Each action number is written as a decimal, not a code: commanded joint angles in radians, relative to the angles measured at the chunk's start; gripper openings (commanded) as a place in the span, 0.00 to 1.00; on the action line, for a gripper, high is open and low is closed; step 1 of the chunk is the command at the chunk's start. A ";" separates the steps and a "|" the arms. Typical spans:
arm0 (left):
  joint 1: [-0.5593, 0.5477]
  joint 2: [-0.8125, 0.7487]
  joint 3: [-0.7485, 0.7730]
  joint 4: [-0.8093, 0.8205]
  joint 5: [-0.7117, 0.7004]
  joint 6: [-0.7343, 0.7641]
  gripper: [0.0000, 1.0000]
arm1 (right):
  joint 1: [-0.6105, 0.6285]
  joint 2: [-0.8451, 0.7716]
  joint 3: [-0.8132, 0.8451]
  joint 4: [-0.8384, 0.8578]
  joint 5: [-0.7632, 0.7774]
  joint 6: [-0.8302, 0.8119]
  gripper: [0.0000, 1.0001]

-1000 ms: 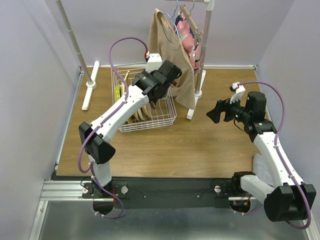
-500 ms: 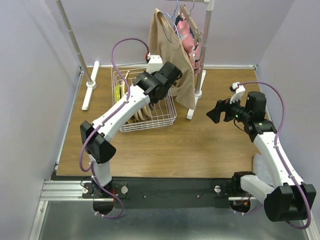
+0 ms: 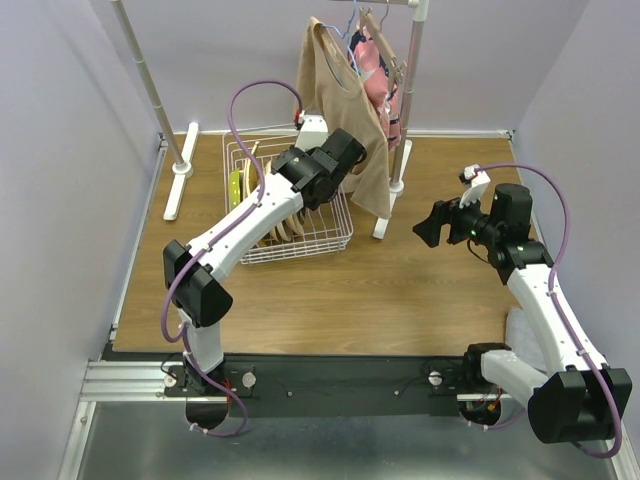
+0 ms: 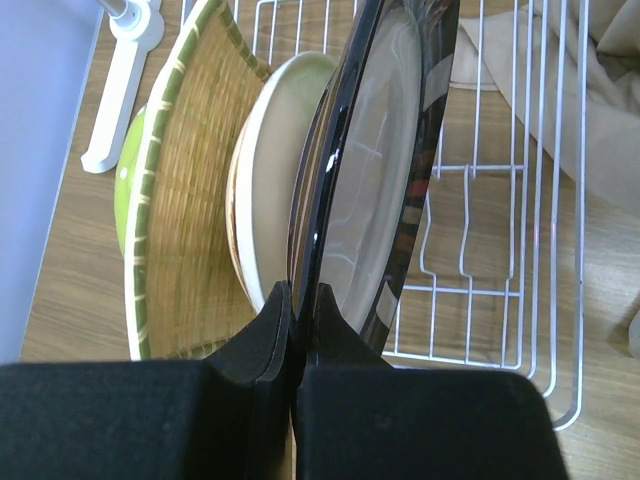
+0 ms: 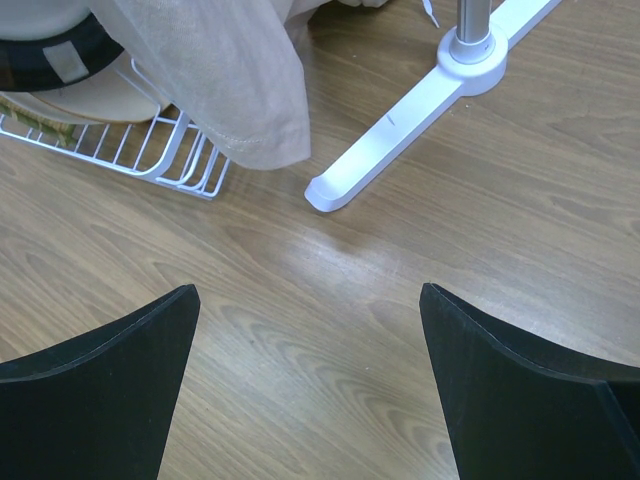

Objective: Load the plates into the dish rack
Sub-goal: Pass the plate from the left arm to the right

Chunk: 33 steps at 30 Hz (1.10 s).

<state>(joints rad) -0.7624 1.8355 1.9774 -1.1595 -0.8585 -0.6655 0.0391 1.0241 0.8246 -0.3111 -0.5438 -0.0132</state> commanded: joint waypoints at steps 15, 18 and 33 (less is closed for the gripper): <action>-0.008 0.010 -0.023 0.041 -0.131 -0.078 0.00 | -0.005 -0.024 -0.012 0.020 0.016 -0.011 1.00; -0.011 -0.012 -0.015 0.043 -0.131 -0.077 0.00 | -0.005 -0.025 -0.013 0.020 0.016 -0.011 1.00; -0.014 -0.058 0.046 0.043 -0.137 -0.057 0.00 | -0.004 -0.032 -0.016 0.018 -0.007 -0.018 1.00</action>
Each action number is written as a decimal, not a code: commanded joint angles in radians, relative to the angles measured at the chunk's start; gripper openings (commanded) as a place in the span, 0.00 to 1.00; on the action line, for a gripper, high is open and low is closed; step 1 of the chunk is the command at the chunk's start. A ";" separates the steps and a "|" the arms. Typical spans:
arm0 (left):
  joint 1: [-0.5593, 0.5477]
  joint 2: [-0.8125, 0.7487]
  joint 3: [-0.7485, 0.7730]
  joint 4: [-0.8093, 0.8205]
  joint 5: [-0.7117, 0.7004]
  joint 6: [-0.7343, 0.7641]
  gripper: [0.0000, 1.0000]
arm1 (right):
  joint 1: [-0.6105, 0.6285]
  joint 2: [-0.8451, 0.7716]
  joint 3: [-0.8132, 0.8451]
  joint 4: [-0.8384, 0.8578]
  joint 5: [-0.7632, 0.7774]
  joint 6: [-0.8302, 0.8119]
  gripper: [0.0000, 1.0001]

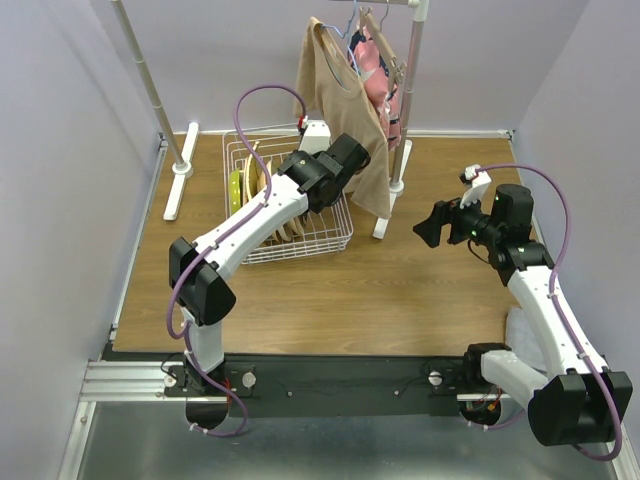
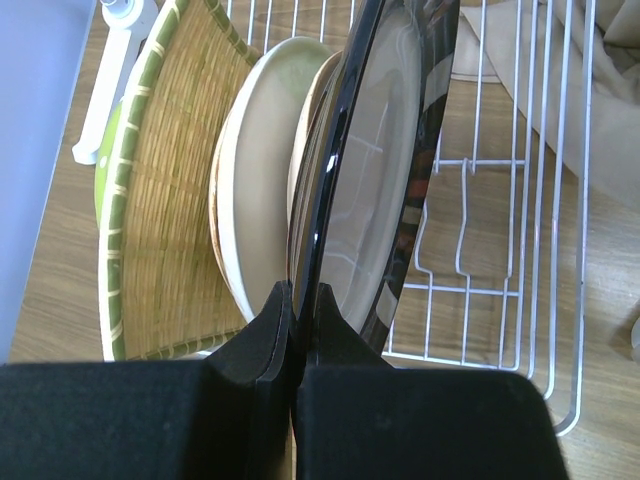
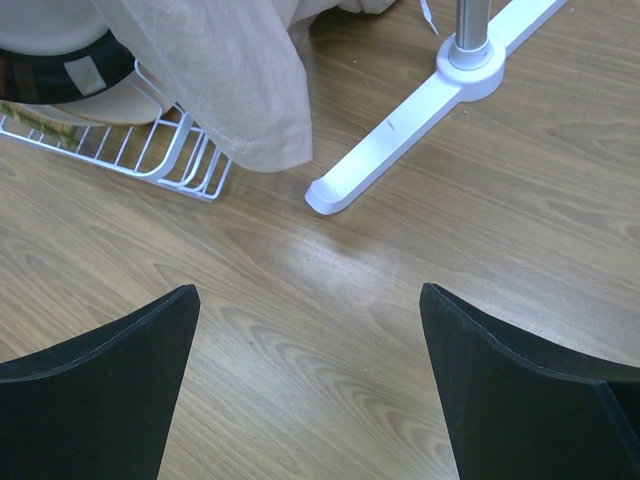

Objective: Load the plates into the dish rack
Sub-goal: Pass the plate from the left arm to the right

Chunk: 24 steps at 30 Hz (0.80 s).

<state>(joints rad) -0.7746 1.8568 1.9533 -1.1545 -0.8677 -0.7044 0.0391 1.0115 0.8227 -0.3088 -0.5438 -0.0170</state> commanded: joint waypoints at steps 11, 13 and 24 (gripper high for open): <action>-0.002 -0.146 0.090 0.091 -0.060 0.008 0.00 | -0.005 -0.047 -0.033 -0.006 -0.165 -0.119 1.00; -0.002 -0.157 0.082 0.113 -0.051 0.014 0.00 | -0.005 -0.048 -0.034 -0.024 -0.220 -0.159 1.00; 0.017 -0.359 -0.100 0.376 0.102 0.051 0.00 | 0.002 -0.056 0.056 -0.464 -0.432 -0.723 1.00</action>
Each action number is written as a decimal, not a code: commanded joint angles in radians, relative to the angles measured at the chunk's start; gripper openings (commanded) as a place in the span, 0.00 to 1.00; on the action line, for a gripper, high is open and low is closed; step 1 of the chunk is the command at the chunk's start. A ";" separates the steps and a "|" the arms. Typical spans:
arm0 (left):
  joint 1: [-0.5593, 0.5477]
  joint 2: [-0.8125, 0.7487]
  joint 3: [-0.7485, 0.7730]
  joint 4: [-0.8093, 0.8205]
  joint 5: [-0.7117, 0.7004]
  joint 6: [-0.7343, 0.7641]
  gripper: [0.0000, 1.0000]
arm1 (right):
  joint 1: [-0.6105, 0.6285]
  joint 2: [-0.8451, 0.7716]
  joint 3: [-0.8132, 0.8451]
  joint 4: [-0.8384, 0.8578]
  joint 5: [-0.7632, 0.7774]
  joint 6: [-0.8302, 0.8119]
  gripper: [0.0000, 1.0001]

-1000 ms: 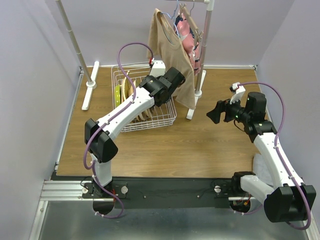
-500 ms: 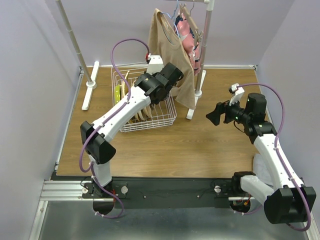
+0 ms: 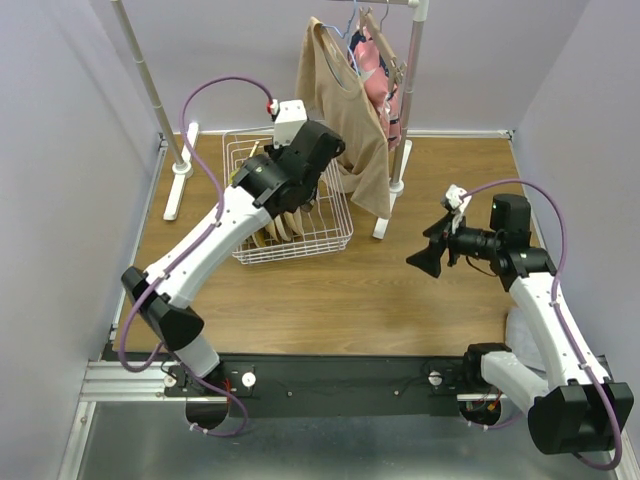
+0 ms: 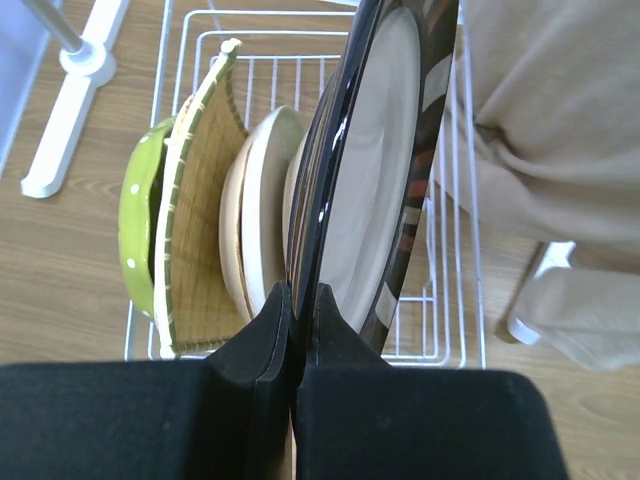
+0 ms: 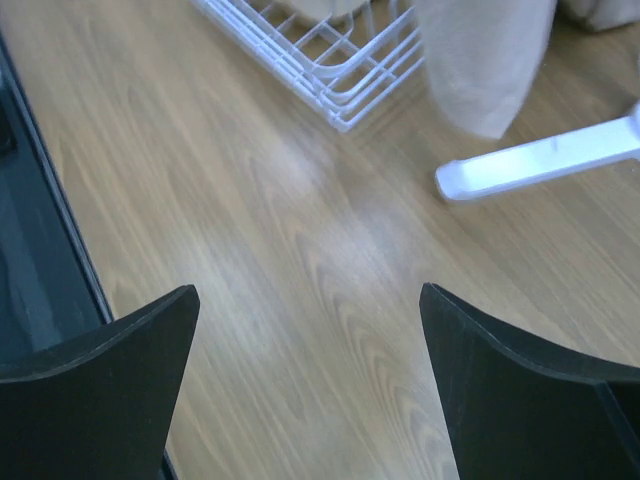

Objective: Load the plates into the dish rack
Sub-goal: Pass the plate from the left arm to the right

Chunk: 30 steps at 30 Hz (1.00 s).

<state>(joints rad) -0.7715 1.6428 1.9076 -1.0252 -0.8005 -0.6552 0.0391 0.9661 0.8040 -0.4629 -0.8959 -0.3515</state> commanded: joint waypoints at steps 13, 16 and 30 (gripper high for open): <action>0.147 -0.454 -0.473 0.579 0.356 -0.078 0.00 | 0.327 0.117 0.353 -0.438 0.285 -0.684 1.00; 0.172 -0.497 -0.528 0.619 0.405 -0.104 0.00 | 0.497 0.149 0.359 -0.338 0.434 -0.635 1.00; 0.198 -0.534 -0.572 0.594 0.463 -0.319 0.00 | 1.028 0.279 0.203 0.488 1.141 -0.713 1.00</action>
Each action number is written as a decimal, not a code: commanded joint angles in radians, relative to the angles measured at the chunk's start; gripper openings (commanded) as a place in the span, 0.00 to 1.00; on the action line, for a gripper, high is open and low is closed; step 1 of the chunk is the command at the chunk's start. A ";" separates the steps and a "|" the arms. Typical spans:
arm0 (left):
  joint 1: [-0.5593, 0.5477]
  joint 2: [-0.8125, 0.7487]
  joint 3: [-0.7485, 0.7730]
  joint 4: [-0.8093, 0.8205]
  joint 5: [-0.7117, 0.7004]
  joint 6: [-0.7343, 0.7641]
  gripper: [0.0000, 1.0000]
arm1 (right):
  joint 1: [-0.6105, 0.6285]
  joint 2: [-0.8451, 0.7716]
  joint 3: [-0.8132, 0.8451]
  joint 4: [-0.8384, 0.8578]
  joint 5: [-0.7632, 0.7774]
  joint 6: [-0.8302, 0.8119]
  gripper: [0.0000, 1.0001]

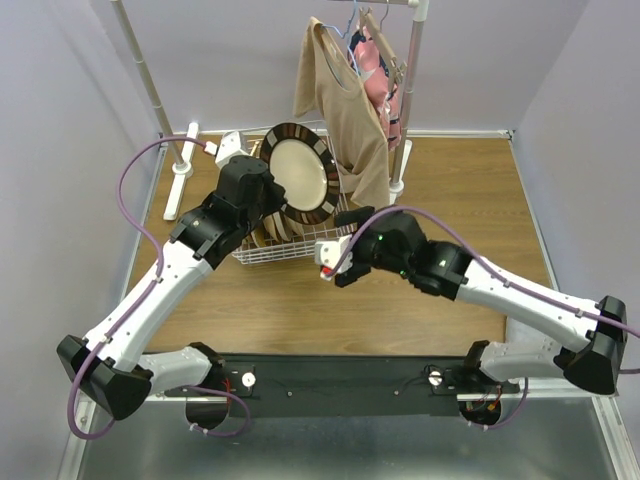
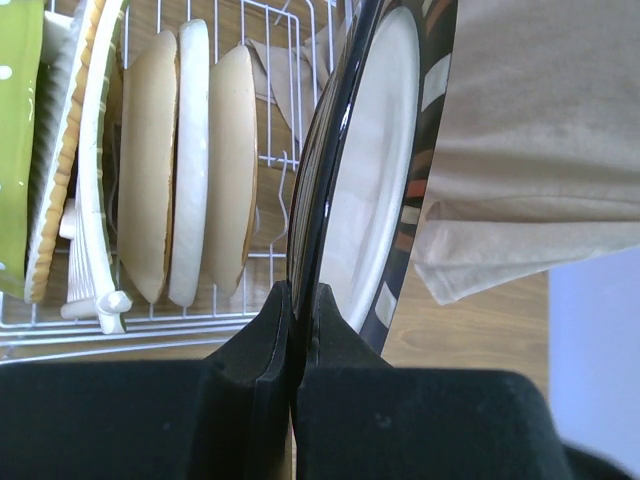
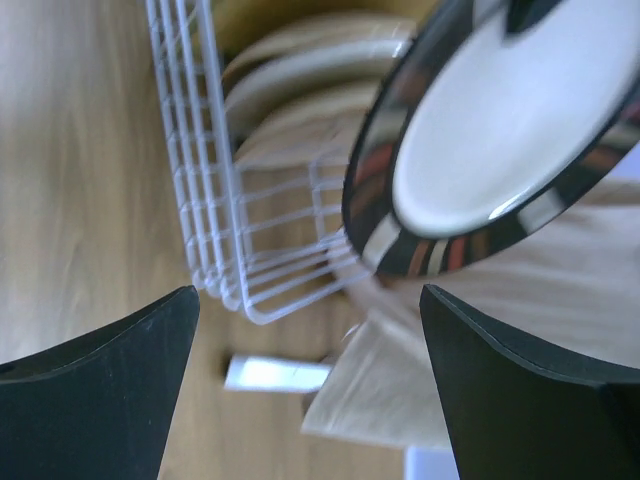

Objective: Load the plates into the dish rack
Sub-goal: Pass the plate from the left arm to the right

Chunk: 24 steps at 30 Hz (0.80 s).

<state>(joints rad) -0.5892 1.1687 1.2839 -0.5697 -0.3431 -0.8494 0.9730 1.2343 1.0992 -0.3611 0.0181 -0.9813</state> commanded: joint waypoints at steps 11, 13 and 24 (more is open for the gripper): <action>0.052 -0.090 0.029 0.180 0.168 -0.146 0.00 | 0.133 0.158 -0.179 0.853 0.305 -0.141 0.99; 0.052 -0.092 0.020 0.191 0.177 -0.148 0.00 | 0.133 0.186 -0.182 0.879 0.306 -0.157 0.94; 0.054 -0.115 -0.018 0.206 0.190 -0.162 0.00 | 0.133 0.301 -0.133 0.993 0.330 -0.249 0.20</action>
<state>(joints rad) -0.5377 1.1168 1.2407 -0.5415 -0.1696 -0.9676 1.0988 1.5089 0.9371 0.5537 0.3164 -1.1873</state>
